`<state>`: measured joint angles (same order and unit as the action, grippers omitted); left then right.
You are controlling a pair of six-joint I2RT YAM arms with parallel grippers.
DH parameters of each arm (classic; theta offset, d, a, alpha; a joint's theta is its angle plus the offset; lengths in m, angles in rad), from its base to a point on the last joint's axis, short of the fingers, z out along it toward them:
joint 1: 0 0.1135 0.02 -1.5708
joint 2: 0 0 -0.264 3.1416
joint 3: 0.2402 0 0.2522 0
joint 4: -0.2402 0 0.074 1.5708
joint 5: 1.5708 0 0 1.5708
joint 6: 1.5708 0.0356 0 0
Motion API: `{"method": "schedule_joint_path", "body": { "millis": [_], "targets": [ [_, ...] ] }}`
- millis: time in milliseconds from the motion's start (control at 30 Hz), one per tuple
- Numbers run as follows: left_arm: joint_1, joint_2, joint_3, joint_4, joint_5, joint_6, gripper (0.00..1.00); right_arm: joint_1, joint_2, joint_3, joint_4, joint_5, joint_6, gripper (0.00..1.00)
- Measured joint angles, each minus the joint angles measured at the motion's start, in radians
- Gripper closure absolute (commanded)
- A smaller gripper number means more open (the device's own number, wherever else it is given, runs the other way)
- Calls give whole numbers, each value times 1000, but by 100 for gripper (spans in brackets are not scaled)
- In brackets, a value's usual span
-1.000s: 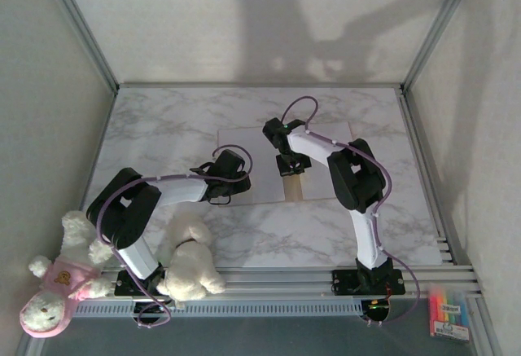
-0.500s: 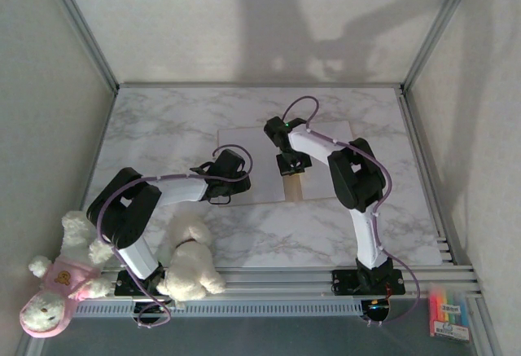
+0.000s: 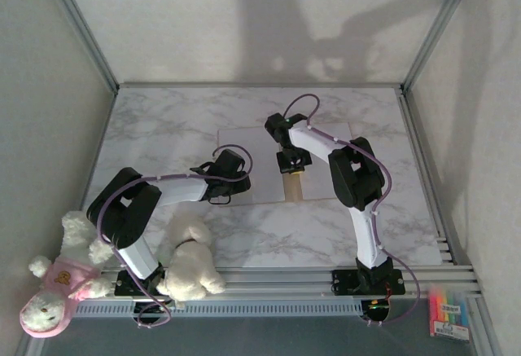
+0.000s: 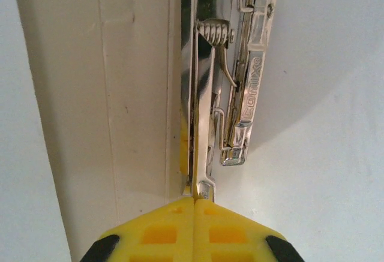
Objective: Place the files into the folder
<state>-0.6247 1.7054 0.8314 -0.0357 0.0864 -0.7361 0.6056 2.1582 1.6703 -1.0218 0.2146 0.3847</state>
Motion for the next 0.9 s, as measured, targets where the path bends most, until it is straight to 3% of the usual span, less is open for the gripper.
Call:
{"method": "schedule_joint_path", "body": {
  "millis": [900],
  "targets": [
    [0, 2, 0, -1, 0, 0, 55, -3, 0, 52, -23, -7, -8, 100]
  ]
}}
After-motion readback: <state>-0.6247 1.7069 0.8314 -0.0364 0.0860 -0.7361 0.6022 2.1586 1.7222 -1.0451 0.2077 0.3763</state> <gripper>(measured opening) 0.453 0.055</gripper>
